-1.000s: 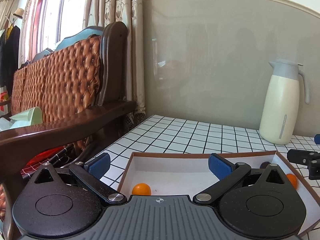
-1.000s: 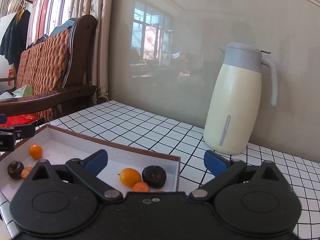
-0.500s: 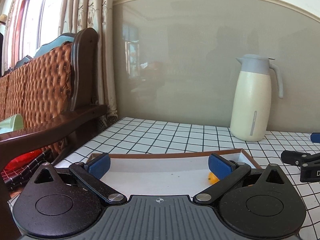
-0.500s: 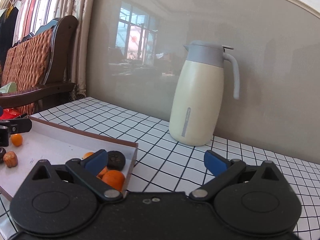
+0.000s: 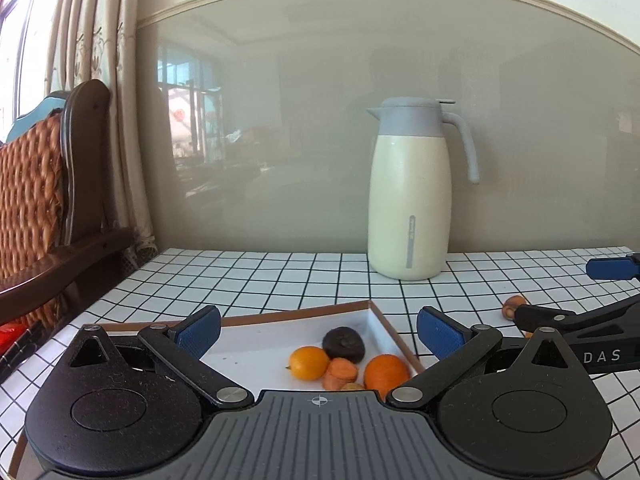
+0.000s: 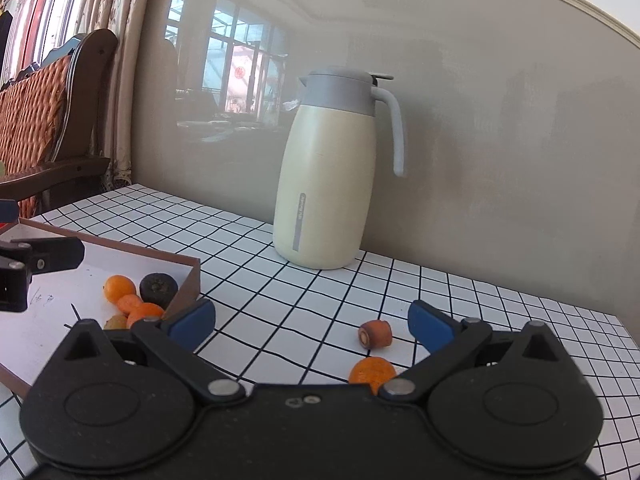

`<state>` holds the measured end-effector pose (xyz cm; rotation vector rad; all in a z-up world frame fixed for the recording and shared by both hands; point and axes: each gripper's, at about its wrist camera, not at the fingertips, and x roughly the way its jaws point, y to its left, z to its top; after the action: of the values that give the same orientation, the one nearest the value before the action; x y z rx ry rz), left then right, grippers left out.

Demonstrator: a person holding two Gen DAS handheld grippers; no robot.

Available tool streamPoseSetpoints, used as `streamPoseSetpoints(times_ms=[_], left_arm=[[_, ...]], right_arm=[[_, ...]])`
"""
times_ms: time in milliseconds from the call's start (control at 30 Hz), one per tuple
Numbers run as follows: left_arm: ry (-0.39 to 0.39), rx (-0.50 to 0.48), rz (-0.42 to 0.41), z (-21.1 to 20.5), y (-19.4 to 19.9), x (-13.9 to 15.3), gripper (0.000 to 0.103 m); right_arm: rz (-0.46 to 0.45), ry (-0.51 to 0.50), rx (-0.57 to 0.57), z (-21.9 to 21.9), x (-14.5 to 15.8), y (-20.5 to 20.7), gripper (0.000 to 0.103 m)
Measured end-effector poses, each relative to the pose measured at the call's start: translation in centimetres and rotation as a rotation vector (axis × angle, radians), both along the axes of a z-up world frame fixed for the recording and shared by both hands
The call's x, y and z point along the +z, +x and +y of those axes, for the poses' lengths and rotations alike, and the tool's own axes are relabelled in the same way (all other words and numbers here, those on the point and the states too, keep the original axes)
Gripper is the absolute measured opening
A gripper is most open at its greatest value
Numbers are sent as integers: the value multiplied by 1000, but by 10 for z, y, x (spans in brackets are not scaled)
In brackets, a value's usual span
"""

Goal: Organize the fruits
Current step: 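Move both open grippers out of the box toward the last orange and carrot chunk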

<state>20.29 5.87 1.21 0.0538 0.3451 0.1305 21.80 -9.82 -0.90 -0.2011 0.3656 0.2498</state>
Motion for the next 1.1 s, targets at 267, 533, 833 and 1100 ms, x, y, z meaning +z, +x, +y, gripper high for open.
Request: streamPoseSetpoints(times_ms=[267, 533, 833, 1100], left_arm=[[-5, -51, -7, -46, -5, 3, 103], [-5, -85, -43, -86, -27, 0, 103], [7, -142, -29, -113, -51, -10, 103], [22, -193, -34, -135, -60, -12, 103]], right_arm=[[12, 1, -16, -26, -1, -12, 97], [21, 11, -51, -58, -1, -33, 97], [25, 57, -114, -91, -2, -62, 97], [21, 56, -153, -113, -7, -82, 97]])
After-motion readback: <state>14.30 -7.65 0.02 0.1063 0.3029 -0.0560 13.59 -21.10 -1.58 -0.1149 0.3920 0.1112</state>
